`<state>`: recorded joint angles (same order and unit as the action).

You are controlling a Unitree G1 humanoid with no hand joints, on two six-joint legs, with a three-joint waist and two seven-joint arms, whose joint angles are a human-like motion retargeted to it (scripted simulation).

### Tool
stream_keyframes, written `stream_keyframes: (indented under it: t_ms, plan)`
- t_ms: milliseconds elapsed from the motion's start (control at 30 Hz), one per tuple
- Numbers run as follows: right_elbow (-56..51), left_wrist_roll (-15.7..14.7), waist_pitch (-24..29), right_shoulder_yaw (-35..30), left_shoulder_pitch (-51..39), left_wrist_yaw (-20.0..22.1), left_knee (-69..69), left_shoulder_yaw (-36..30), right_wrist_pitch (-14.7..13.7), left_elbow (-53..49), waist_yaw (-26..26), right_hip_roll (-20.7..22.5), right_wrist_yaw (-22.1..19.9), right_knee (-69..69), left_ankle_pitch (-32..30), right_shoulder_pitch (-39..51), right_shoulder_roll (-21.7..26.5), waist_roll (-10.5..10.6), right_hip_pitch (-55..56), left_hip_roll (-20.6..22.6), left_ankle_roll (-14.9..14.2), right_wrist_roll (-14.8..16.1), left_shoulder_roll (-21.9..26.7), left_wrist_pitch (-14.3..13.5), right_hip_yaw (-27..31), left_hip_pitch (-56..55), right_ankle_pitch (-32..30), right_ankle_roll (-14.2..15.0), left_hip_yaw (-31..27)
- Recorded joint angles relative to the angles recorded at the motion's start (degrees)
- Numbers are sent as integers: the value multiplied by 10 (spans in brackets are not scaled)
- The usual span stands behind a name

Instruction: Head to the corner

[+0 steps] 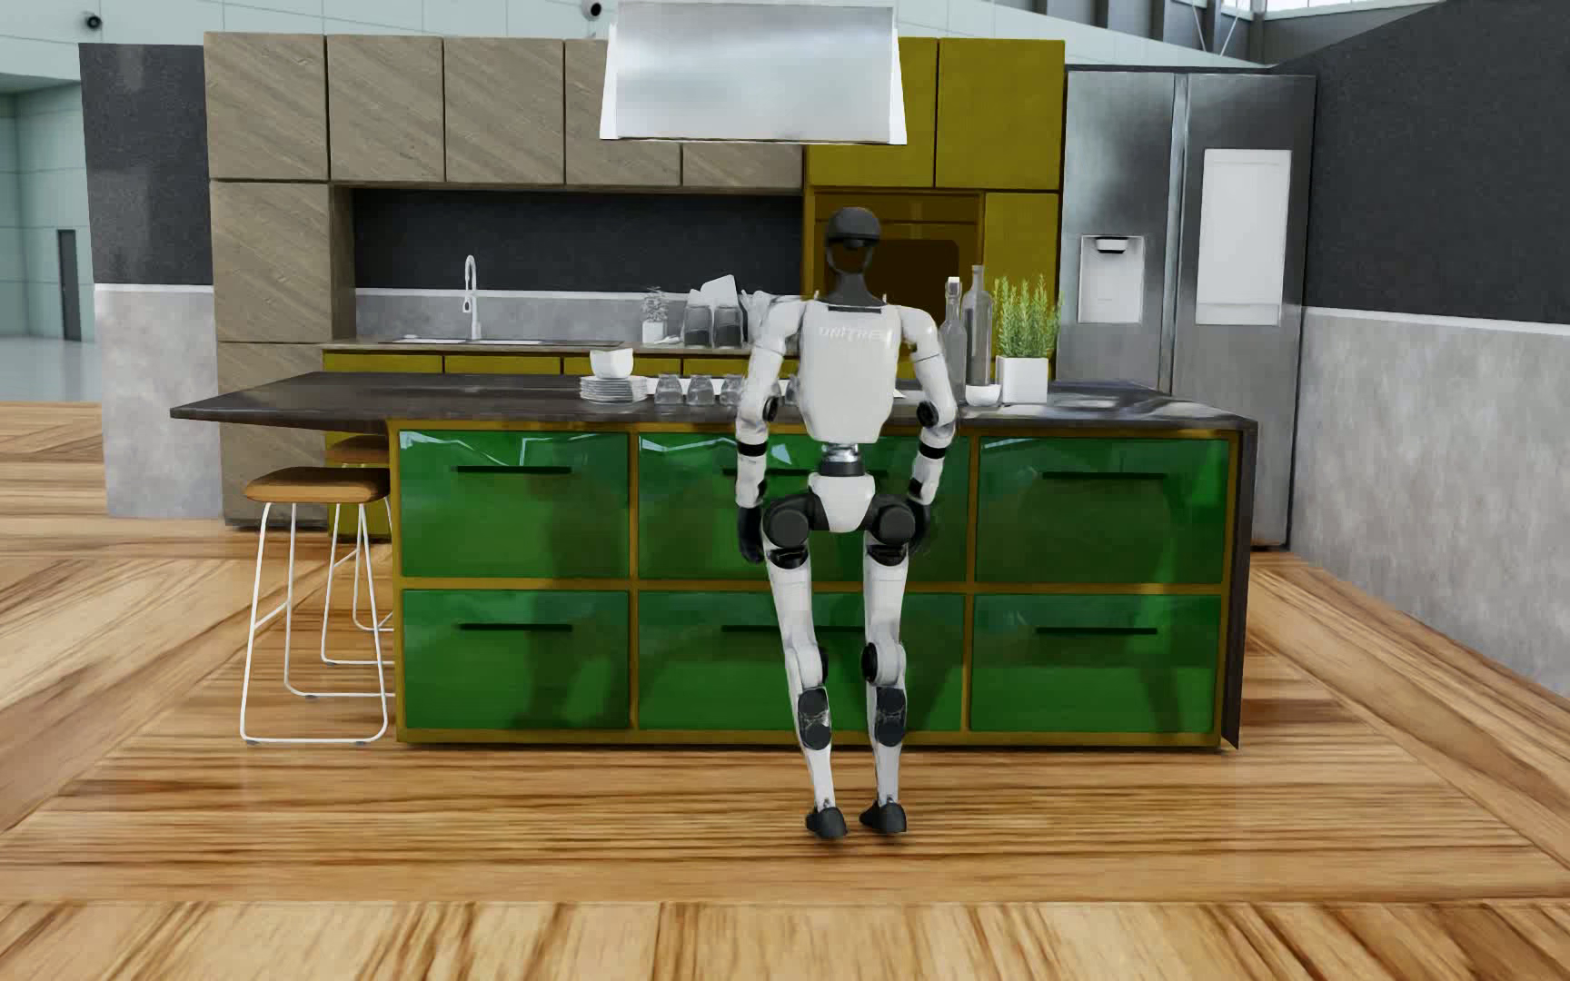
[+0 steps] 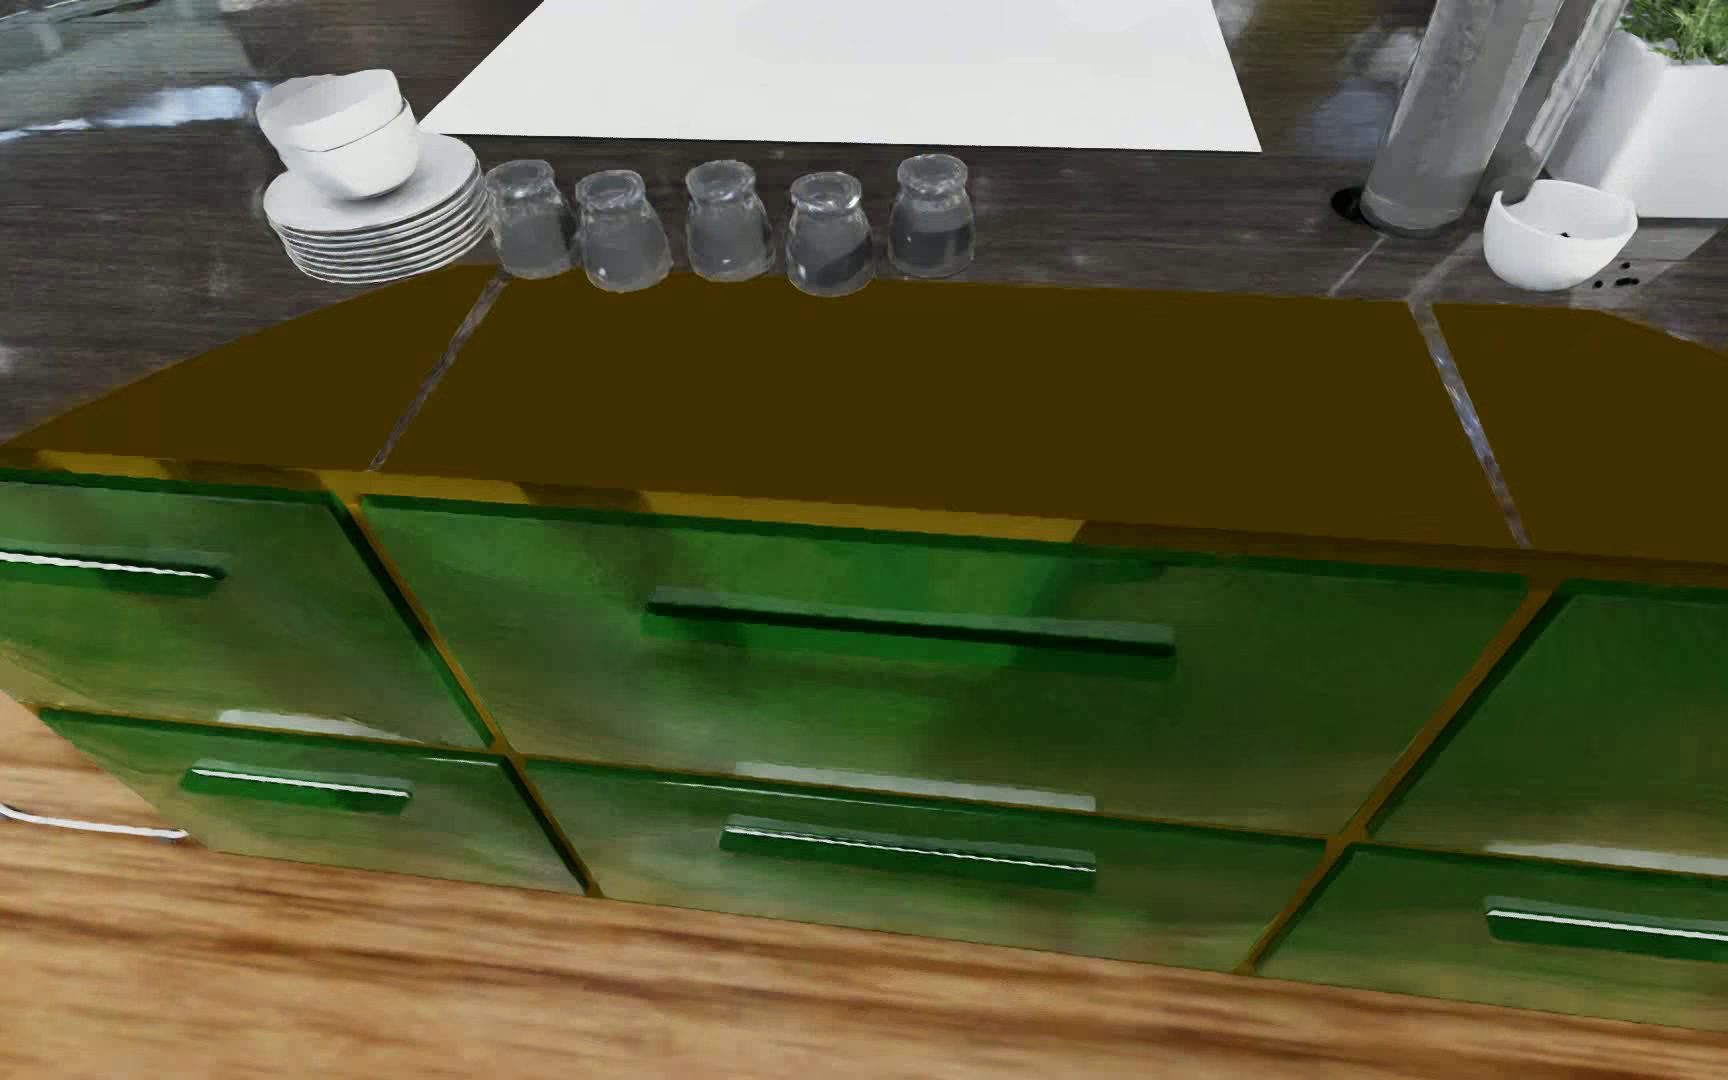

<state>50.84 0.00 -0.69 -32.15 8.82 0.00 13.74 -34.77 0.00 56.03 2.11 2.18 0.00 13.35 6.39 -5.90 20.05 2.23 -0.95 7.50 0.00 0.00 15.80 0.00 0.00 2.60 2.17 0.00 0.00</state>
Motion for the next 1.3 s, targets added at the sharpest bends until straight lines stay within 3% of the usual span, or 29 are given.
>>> stream_keyframes:
  t_ms: [200,1033,1300]
  plan:
    - [5,0,0,-39,-11,0,-5,-23,0,-8,-1,2,0,-9,0,9,-2,1,-16,-1,0,0,0,0,0,10,7,0,0]
    - [5,0,-3,-27,-11,0,-7,-18,0,14,-4,5,0,-6,0,3,-8,-1,-17,-2,0,0,-5,0,0,14,10,0,0]
    - [11,0,-8,-41,-18,0,-5,-14,0,17,-9,-2,0,-7,-2,7,-10,-11,-12,3,0,0,1,0,0,8,12,0,0]
